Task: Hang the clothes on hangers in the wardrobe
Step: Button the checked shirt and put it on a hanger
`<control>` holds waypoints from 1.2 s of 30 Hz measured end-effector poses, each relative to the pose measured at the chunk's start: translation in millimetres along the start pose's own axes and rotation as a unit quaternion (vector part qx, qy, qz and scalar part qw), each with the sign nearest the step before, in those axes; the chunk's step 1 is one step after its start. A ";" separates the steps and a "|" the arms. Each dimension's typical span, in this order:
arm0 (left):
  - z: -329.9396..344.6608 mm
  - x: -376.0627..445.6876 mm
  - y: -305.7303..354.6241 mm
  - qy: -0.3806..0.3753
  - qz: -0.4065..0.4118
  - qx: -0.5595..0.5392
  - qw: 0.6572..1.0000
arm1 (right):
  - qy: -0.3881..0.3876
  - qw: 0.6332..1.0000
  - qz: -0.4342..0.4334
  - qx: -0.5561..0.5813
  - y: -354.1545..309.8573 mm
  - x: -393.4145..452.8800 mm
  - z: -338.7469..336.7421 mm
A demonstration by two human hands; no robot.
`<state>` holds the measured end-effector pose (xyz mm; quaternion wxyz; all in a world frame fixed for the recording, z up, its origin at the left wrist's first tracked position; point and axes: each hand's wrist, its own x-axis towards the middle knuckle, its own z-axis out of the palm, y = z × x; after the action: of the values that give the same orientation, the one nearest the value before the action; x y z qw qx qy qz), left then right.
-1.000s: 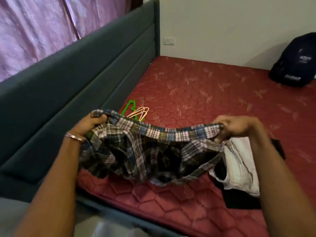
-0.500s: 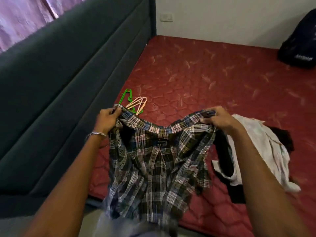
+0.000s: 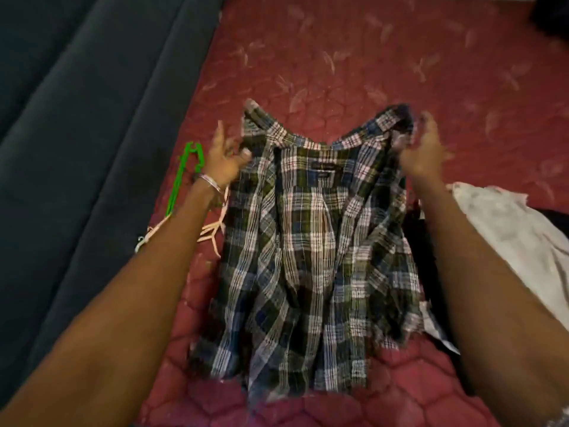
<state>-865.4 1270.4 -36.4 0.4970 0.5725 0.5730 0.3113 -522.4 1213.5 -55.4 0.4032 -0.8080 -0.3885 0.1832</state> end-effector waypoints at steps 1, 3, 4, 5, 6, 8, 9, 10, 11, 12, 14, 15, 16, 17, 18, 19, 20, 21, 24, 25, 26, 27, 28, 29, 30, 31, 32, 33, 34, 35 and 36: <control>12.8 2.2 -28.4 -0.018 -0.029 0.025 0.999 | -0.013 0.998 -0.006 -0.058 22.3 -14.1 19.9; 35.2 -3.8 -97.5 -0.079 -0.085 0.089 0.989 | -0.068 0.989 0.007 -0.132 72.8 -56.6 58.3; 42.5 -16.7 -129.1 -0.106 -0.114 0.105 0.982 | -0.106 0.981 0.024 -0.162 98.4 -84.8 72.6; 50.1 -30.1 -163.6 -0.119 -0.136 0.130 0.975 | -0.133 0.972 0.058 -0.184 121.2 -115.0 84.3; 53.6 -45.7 -195.4 -0.122 -0.167 0.179 0.962 | -0.145 0.964 0.102 -0.197 142.9 -148.0 91.4; 60.4 -87.8 -244.6 -0.148 -0.199 0.262 0.933 | -0.125 0.953 0.200 -0.189 183.5 -211.9 99.2; 64.4 -109.1 -263.0 -0.136 -0.216 0.299 0.919 | -0.119 0.946 0.244 -0.175 196.1 -239.4 98.9; 66.6 -128.2 -271.1 -0.092 -0.214 0.351 0.907 | -0.115 0.936 0.281 -0.178 202.8 -259.4 97.3; 67.7 -144.7 -276.7 -0.028 -0.216 0.391 0.894 | -0.125 0.917 0.327 -0.192 203.7 -272.2 93.7; 68.8 -156.9 -271.9 0.031 -0.242 0.411 0.878 | -0.138 0.899 0.358 -0.211 202.8 -279.5 90.8; 67.2 -171.8 -278.7 0.120 -0.331 0.403 0.845 | -0.160 0.895 0.339 -0.241 209.4 -287.3 85.3; 60.6 -175.9 -286.7 0.143 -0.371 0.394 0.829 | -0.159 0.903 0.315 -0.247 210.6 -287.2 82.0; 54.5 -180.1 -293.2 0.141 -0.404 0.372 0.823 | -0.147 0.912 0.292 -0.248 213.5 -287.1 77.4; 45.8 -183.0 -301.7 0.126 -0.422 0.346 0.828 | -0.131 0.921 0.273 -0.245 211.5 -285.6 73.4; 39.0 -185.4 -306.3 0.113 -0.426 0.317 0.840 | -0.112 0.929 0.261 -0.238 209.8 -284.3 69.5; 33.0 -188.0 -309.2 0.109 -0.420 0.295 0.851 | -0.094 0.934 0.256 -0.229 206.0 -283.0 65.3; 27.2 -189.2 -309.4 0.110 -0.409 0.283 0.861 | -0.070 0.941 0.252 -0.213 202.4 -281.2 61.0; 23.4 -190.4 -306.1 0.110 -0.394 0.282 0.868 | -0.046 0.946 0.248 -0.202 200.0 -279.9 56.6; 15.7 -195.6 -292.8 0.140 -0.345 0.279 0.885 | 0.050 0.950 0.253 -0.178 198.1 -275.6 36.6; 12.1 -199.8 -285.4 0.170 -0.323 0.300 0.881 | 0.086 0.954 0.236 -0.161 195.6 -274.2 25.6; 9.5 -201.7 -276.6 0.207 -0.296 0.342 0.868 | 0.108 0.961 0.208 -0.149 195.3 -272.1 14.6; 6.8 -204.0 -265.5 0.245 -0.267 0.382 0.850 | 0.118 0.967 0.176 -0.144 194.0 -269.5 3.5; 6.2 -208.5 -248.6 0.282 -0.231 0.416 0.833 | 0.107 0.971 0.145 -0.154 189.7 -268.5 -8.4; 8.9 -209.0 -233.9 0.304 -0.199 0.438 0.822 | 0.090 0.973 0.120 -0.175 184.0 -266.1 -15.5; 12.7 -215.3 -218.4 0.317 -0.161 0.445 0.822 | 0.066 0.973 0.088 -0.202 178.1 -269.5 -24.8; 19.1 -218.2 -202.0 0.320 -0.113 0.449 0.827 | 0.036 0.972 0.048 -0.226 172.5 -270.7 -28.9; 29.3 -224.1 -190.2 0.309 -0.055 0.452 0.835 | 0.007 0.970 0.008 -0.243 166.3 -274.1 -32.1; 43.3 -230.5 -182.3 0.285 0.017 0.463 0.839 | -0.017 0.968 -0.020 -0.248 157.8 -280.2 -31.7; 60.9 -240.0 -173.0 0.249 0.086 0.477 0.838 | -0.033 0.969 -0.031 -0.243 146.3 -289.7 -29.2; 79.9 -250.0 -164.7 0.183 0.134 0.488 0.843 | -0.046 0.970 -0.037 -0.234 136.5 -301.8 -24.5; 100.1 -259.1 -162.7 0.095 0.155 0.502 0.845 | -0.062 0.972 -0.059 -0.219 128.2 -313.1 -15.7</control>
<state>-867.9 974.5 -163.0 0.0303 0.7929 0.5992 0.1066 -648.9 914.9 -153.0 0.2017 -0.8394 -0.4905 0.1190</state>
